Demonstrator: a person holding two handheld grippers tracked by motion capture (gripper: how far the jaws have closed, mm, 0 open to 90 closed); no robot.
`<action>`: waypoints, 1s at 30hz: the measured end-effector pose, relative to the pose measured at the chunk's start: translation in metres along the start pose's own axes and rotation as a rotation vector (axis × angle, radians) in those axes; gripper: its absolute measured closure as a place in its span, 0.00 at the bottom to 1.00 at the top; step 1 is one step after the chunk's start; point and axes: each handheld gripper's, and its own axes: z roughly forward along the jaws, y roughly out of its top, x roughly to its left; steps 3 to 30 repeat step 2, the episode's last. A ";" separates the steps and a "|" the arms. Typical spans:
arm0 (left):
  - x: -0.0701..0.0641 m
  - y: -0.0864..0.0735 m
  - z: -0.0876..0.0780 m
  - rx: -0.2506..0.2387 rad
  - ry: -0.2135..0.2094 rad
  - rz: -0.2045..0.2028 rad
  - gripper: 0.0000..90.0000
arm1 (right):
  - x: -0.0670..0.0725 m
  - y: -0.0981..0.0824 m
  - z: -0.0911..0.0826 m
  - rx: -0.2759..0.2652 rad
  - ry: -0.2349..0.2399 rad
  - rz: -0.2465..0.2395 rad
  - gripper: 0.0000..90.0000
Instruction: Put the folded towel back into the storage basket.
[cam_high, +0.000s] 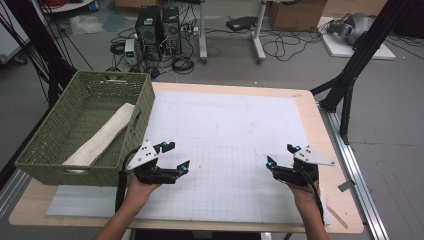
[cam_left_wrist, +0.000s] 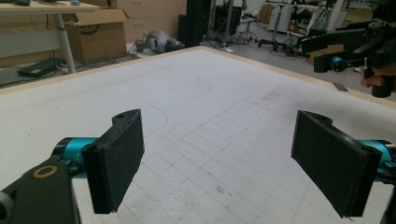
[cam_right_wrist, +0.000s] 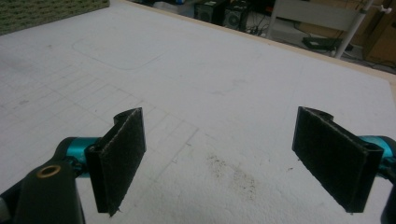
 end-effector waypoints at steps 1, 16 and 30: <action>0.000 0.000 0.000 0.000 0.000 -0.001 0.19 | -0.001 -0.001 -0.001 0.002 -0.004 0.000 0.18; 0.001 0.000 0.001 0.001 0.001 -0.002 0.19 | -0.002 -0.002 -0.001 0.003 -0.004 0.001 0.18; 0.001 0.000 0.001 0.001 0.001 -0.002 0.19 | -0.002 -0.002 -0.001 0.003 -0.004 0.001 0.18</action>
